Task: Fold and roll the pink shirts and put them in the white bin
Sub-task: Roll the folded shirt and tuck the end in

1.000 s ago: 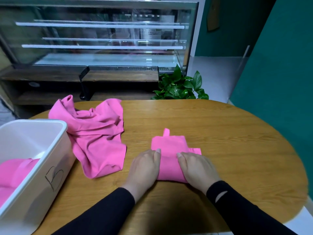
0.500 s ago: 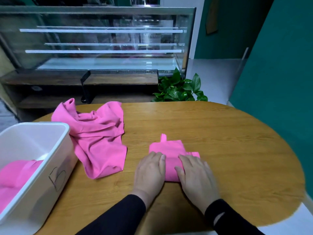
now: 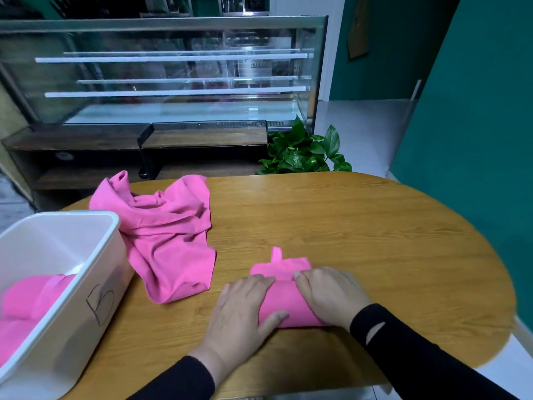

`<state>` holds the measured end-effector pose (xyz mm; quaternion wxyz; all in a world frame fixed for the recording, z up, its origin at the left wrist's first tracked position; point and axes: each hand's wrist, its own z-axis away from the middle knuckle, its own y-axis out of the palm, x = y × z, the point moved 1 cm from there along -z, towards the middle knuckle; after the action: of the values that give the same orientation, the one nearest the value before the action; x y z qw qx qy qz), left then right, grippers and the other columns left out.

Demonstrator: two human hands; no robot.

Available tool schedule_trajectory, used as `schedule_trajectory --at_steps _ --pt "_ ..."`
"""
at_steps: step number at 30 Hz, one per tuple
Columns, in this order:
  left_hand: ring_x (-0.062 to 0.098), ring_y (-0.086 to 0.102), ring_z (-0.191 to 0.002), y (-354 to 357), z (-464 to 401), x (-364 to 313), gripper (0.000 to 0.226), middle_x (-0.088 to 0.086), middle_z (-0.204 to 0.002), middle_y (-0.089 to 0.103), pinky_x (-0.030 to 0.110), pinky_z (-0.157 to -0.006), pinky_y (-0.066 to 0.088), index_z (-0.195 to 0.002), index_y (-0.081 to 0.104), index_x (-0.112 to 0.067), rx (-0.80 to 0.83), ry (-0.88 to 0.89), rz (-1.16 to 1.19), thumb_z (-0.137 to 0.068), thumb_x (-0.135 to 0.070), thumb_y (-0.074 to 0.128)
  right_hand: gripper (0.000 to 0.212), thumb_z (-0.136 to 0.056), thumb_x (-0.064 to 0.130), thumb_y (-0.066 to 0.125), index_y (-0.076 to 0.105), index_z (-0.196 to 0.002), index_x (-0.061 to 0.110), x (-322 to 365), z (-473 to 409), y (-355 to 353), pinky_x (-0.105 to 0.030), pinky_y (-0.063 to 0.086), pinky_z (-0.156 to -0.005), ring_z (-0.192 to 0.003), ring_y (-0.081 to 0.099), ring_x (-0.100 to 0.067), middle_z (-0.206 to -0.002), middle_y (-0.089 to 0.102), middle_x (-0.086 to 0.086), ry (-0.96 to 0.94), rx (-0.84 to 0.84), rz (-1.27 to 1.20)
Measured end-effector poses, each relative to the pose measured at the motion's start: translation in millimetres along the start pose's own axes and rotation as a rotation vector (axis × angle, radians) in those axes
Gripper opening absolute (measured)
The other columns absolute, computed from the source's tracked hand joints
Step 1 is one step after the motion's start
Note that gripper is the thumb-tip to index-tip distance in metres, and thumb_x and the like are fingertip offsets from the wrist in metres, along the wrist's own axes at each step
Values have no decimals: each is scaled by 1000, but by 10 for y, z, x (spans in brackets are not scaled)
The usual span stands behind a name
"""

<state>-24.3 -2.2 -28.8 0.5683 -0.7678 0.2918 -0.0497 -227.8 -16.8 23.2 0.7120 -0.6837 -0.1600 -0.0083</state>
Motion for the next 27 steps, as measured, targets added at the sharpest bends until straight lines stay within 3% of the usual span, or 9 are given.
schedule_trajectory --at_steps 3,6,8,11,13,17,20,23,27 --pt "15 61 -97 1 -112 -12 46 -9 -108 67 32 -84 42 -118 63 -27 -16 -69 -1 -96 -59 39 49 -107 43 16 57 -86 26 23 -33 14 -38 45 -82 -80 57 -19 -84 61 1 31 -12 71" --pt "16 61 -86 -59 -260 -69 41 -8 -92 67 35 -77 46 -100 65 -25 -32 -158 107 -99 -51 32 47 -105 44 23 67 -100 27 118 78 139 -38 39 -79 -91 59 -17 -99 64 6 18 -318 168" --pt "17 57 -77 -82 -317 -44 41 -7 -81 63 33 -69 38 -86 59 -24 -23 -214 184 -98 -48 28 45 -101 52 31 66 -115 26 162 170 265 -40 42 -81 -98 59 -20 -110 64 5 -39 -365 175" --pt "21 54 -72 -103 -419 -22 38 -4 -75 60 34 -63 31 -76 51 -22 19 -274 232 -100 -44 32 75 -86 75 45 58 -136 20 60 237 378 -48 46 -97 -117 57 -24 -130 61 -1 -113 -343 145" --pt "26 57 -77 -117 -508 -24 38 0 -77 63 35 -63 34 -78 53 -20 80 -342 260 -102 -43 34 92 -71 86 52 54 -138 23 -20 187 343 -45 47 -94 -115 57 -23 -130 60 2 -139 -298 200" --pt "31 60 -91 -143 -672 -1 39 8 -92 69 36 -71 40 -90 63 -19 185 -394 249 -104 -40 33 80 -65 81 57 54 -129 32 -35 -27 199 -39 46 -81 -98 60 -18 -113 63 7 -168 -228 278" --pt "14 57 -107 -66 -563 72 40 -5 -112 63 32 -89 42 -112 63 -23 12 -322 313 -99 -50 36 71 -67 86 51 55 -120 39 -56 -187 51 -40 50 -83 -96 62 -17 -104 64 10 -147 -97 165" --pt "0 47 -115 43 -376 139 63 -18 -127 52 25 -99 37 -135 49 -32 23 -244 456 -84 -68 51 59 -68 88 55 54 -101 39 -77 -349 -143 -34 49 -74 -83 58 -12 -90 61 14 -99 191 -24" --pt "9 54 -103 44 -527 201 56 -19 -109 59 29 -87 40 -117 49 -43 50 -305 511 -72 -77 55 71 -69 87 60 55 -119 38 -92 -498 -273 -32 50 -75 -89 61 -12 -104 64 11 -25 399 -149"
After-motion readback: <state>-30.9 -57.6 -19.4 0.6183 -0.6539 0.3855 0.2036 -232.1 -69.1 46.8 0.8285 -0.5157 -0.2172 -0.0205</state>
